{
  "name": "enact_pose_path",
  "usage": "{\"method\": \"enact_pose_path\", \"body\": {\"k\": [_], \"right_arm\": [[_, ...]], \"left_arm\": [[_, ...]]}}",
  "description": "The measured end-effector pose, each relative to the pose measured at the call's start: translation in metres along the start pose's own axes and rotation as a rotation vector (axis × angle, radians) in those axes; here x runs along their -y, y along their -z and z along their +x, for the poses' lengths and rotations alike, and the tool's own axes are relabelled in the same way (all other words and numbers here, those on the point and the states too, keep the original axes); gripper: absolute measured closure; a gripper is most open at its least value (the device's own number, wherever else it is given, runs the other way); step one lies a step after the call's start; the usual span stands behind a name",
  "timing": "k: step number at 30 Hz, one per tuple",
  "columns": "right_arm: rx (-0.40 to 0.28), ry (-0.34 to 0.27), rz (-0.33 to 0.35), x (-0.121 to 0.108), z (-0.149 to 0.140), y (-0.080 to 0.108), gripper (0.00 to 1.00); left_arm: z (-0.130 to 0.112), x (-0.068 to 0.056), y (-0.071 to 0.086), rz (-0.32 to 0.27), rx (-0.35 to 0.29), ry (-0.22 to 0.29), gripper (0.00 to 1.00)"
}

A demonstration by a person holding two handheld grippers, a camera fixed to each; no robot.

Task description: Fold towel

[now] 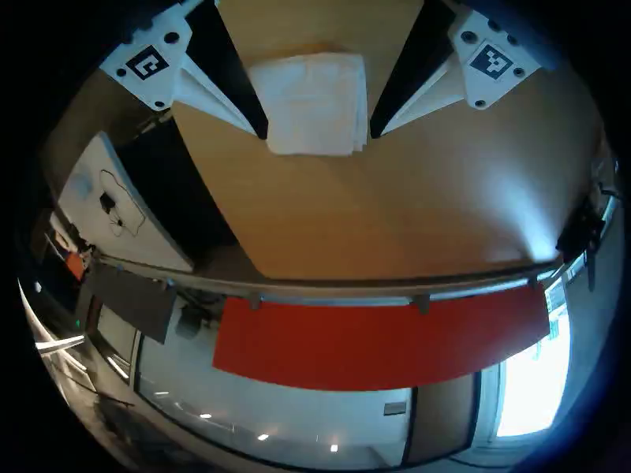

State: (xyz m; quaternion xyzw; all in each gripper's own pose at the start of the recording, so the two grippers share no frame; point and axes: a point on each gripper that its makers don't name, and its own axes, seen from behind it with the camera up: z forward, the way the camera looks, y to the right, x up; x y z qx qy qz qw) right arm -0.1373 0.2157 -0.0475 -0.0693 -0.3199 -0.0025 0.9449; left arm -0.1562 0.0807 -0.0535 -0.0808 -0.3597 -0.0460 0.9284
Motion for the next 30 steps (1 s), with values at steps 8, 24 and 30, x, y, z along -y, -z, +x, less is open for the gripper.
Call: {"method": "enact_pose_path", "body": {"k": [8,24,30], "right_arm": [[-0.185,-0.061,0.052,0.026,0.045,0.022,0.0],[-0.393,-0.044,0.106,0.077,0.103,0.047,0.0],[-0.455,-0.045,0.125,0.103,0.126,0.059,0.0]], "left_arm": [[0.018,0.003,-0.001,0.007,-0.056,0.014,0.06],[0.084,0.009,0.004,0.032,-0.287,0.018,0.06],[0.104,0.014,0.011,0.056,-0.389,0.022,0.06]]}}
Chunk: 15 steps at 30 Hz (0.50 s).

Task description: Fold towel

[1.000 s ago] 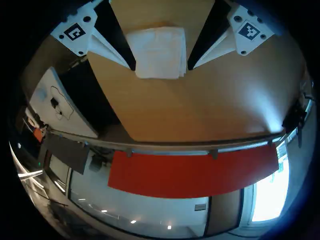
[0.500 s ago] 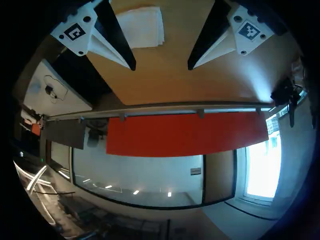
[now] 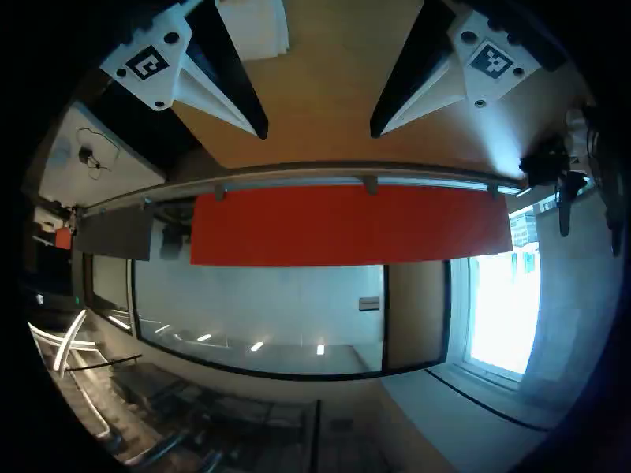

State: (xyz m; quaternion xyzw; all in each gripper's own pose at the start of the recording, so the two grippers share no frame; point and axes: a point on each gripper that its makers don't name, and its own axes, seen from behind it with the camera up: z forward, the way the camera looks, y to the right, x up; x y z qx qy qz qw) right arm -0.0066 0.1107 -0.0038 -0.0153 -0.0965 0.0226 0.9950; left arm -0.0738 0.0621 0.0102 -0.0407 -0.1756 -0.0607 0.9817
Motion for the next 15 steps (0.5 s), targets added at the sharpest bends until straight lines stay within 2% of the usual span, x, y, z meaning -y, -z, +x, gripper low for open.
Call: {"method": "enact_pose_path", "body": {"k": [5,15], "right_arm": [[-0.019,0.023,0.026,0.028,0.011,-0.003,0.0],[-0.069,0.039,0.065,0.088,0.037,-0.011,0.0]], "left_arm": [[0.014,-0.001,0.001,-0.004,-0.063,0.007,0.06],[0.04,0.01,0.006,0.025,-0.156,-0.007,0.06]]}}
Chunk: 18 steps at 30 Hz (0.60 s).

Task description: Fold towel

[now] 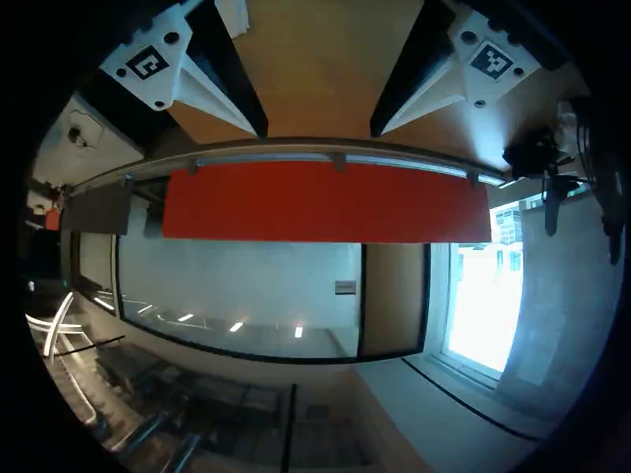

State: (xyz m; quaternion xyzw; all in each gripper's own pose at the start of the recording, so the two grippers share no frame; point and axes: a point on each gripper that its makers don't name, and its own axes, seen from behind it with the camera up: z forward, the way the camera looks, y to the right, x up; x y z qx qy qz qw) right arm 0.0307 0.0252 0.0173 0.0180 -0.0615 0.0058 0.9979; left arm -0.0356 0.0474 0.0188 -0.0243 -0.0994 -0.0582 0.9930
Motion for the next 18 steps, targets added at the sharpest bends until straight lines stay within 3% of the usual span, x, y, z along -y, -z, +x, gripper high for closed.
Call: {"method": "enact_pose_path", "body": {"k": [6,18], "right_arm": [[-0.012,-0.007,0.011,0.022,0.007,-0.006,0.0],[-0.006,-0.002,0.0,0.036,0.016,-0.009,0.0]], "left_arm": [[0.014,0.004,0.002,-0.004,-0.05,-0.009,0.06],[0.024,0.016,0.007,0.011,-0.092,-0.028,0.06]]}}
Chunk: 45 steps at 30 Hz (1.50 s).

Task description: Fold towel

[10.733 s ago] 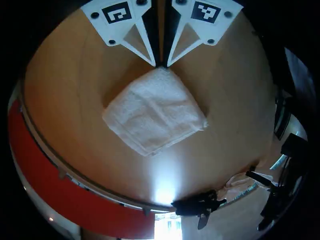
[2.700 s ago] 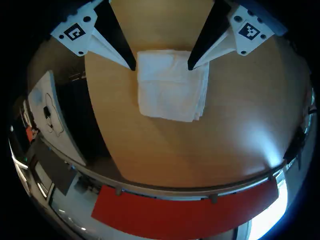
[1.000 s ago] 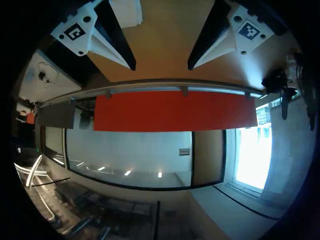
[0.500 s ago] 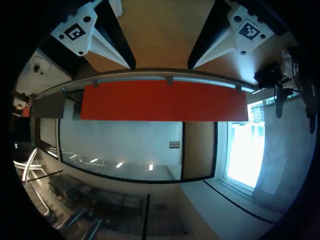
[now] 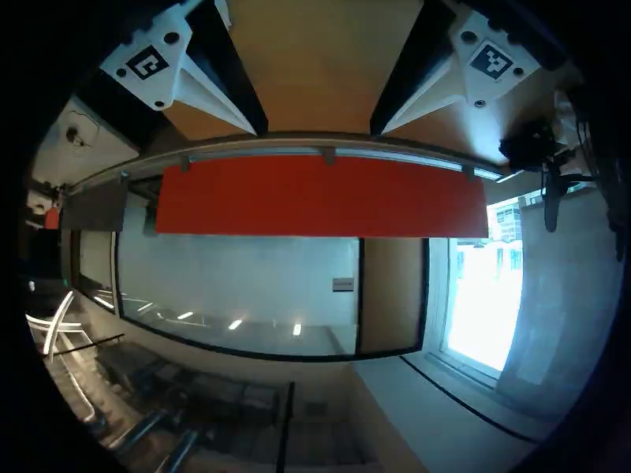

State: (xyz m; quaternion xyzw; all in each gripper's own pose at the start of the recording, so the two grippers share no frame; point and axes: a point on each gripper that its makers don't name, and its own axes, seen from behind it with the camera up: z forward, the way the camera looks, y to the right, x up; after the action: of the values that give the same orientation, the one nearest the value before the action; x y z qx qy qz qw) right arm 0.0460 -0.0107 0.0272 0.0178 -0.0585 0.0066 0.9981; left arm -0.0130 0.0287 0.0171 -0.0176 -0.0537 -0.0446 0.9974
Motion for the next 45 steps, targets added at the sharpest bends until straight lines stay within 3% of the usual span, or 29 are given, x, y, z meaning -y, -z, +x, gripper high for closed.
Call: {"method": "enact_pose_path", "body": {"k": [6,18,23,38,45], "right_arm": [[-0.009,-0.007,0.007,0.005,0.008,0.0,0.0],[-0.026,-0.034,0.001,0.013,0.02,0.008,0.0],[-0.036,-0.043,0.009,0.019,0.017,0.012,0.0],[-0.029,-0.082,0.014,0.023,-0.028,0.016,0.0],[-0.02,-0.065,-0.006,0.02,-0.05,0.018,0.0]], "left_arm": [[0.001,0.002,0.003,0.02,-0.023,-0.045,0.06],[-0.019,-0.01,0.004,0.017,-0.053,-0.148,0.06],[-0.038,-0.011,0.001,0.01,-0.071,-0.143,0.06],[-0.097,0.005,0.0,0.02,-0.109,-0.125,0.06],[-0.122,0.02,-0.002,0.02,-0.118,-0.095,0.06]]}}
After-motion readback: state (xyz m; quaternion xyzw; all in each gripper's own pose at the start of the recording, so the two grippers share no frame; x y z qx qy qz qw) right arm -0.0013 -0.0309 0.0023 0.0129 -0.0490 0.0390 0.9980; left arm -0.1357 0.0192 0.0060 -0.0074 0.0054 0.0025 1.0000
